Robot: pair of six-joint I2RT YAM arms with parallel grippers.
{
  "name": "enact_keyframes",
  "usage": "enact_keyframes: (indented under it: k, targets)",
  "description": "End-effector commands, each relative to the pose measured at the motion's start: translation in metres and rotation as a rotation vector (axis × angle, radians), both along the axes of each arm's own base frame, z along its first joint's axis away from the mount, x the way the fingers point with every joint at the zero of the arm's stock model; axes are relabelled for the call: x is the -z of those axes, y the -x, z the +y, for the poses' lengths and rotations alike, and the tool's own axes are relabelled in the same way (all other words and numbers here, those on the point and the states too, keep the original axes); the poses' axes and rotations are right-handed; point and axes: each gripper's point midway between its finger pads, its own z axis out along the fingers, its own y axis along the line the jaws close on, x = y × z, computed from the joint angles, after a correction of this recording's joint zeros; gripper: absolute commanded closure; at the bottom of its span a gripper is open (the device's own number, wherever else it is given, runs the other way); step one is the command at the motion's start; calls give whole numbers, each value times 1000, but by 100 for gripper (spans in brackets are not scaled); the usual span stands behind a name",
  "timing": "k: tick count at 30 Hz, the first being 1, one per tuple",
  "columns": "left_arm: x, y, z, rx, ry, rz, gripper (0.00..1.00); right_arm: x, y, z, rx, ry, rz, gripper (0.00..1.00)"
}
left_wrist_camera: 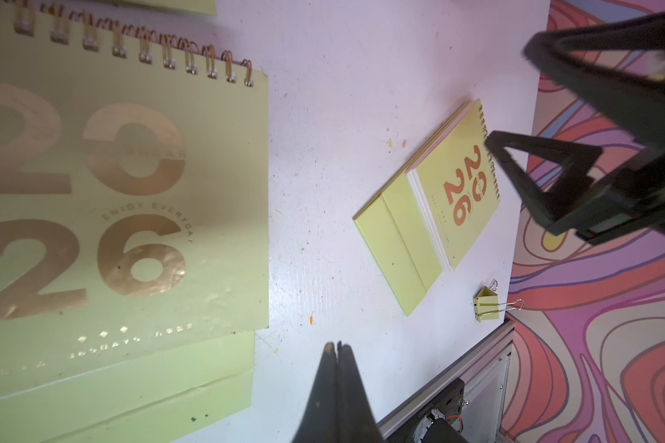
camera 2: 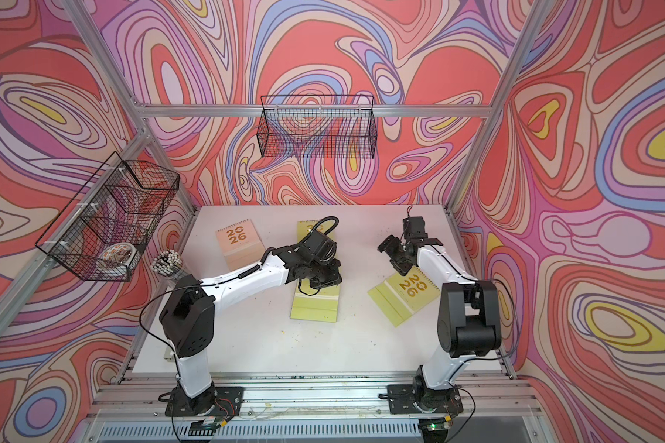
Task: Stack the calendars
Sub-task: Adjust the calendar at the center of the board.
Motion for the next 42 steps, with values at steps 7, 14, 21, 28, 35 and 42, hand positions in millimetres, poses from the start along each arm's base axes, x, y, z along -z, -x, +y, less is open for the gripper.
enact_keyframes:
  k: [7,14,21,28,35,42]
  targets:
    - [4,0,-6,8,-4,7,100,30,-4,-91,150,121,76,14]
    - [6,2,-5,7,-17,7,100,66,-11,-117,183,121,146,14]
    - [11,2,-5,8,-26,10,100,87,-17,-107,117,66,185,15]
    - [16,0,-6,19,-46,7,100,99,-17,-75,10,-50,189,19]
    - [8,-5,-12,62,-100,-32,100,102,-5,-12,-114,-116,205,20]
    - [12,-5,-15,82,-145,-53,100,65,-4,12,-119,-118,126,19]
